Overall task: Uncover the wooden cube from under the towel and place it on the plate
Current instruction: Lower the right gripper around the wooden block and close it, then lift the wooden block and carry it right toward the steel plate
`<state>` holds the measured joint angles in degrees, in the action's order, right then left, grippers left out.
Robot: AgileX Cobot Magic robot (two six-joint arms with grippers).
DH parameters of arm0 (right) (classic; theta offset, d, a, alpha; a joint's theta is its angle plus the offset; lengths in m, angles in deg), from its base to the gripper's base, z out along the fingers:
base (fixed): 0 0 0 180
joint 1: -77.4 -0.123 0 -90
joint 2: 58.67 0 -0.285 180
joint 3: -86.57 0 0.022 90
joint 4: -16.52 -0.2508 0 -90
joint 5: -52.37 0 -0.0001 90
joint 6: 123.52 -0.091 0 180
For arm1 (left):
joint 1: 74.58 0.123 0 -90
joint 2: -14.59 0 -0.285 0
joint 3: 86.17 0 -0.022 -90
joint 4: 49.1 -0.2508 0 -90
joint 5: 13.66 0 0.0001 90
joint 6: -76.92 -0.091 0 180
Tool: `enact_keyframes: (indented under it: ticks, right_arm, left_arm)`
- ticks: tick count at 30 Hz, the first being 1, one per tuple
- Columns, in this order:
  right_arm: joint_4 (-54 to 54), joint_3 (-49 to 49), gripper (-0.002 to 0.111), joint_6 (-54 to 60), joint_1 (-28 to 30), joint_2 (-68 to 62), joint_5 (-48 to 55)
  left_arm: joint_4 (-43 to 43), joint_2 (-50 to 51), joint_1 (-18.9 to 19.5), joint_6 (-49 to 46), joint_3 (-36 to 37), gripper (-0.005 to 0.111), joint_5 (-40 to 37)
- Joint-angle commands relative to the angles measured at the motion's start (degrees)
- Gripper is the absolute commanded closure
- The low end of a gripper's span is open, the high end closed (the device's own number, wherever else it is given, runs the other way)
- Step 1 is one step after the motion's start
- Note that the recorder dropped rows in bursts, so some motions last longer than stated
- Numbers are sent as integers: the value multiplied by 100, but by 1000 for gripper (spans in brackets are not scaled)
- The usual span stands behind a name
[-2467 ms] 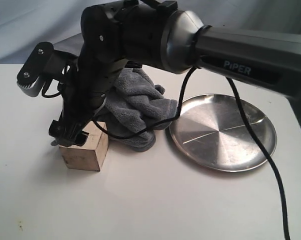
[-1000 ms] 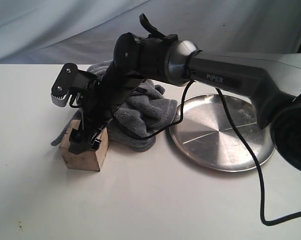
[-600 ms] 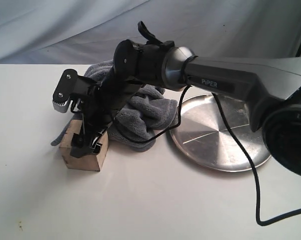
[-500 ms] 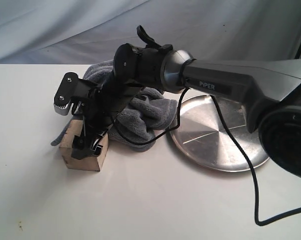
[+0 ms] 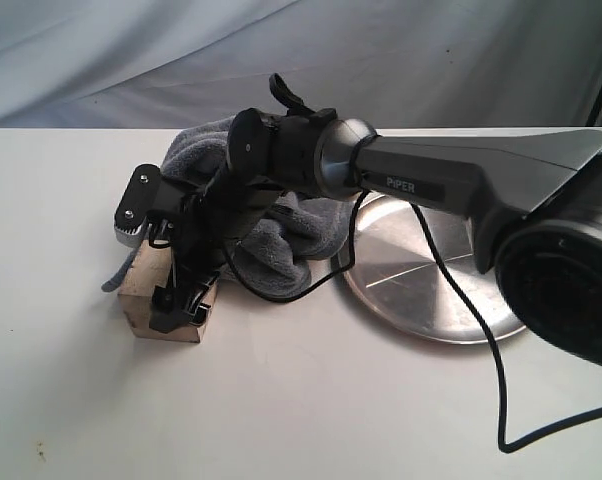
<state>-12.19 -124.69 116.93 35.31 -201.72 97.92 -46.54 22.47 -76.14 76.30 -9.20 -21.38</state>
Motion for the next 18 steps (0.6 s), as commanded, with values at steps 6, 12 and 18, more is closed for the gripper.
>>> enact_keyframes:
  ticks: [6,12,18]
  right_arm:
    - [-84,1,3,-75,22,6,7]
    - [-84,1,4,-168,22,6,7]
    - [-84,1,11,-270,22,6,7]
  left_arm:
    - [-4,-9,-5,-10,25,105,12]
    - [-4,-9,-5,-10,25,105,12]
    - [-4,-9,-5,16,25,105,12]
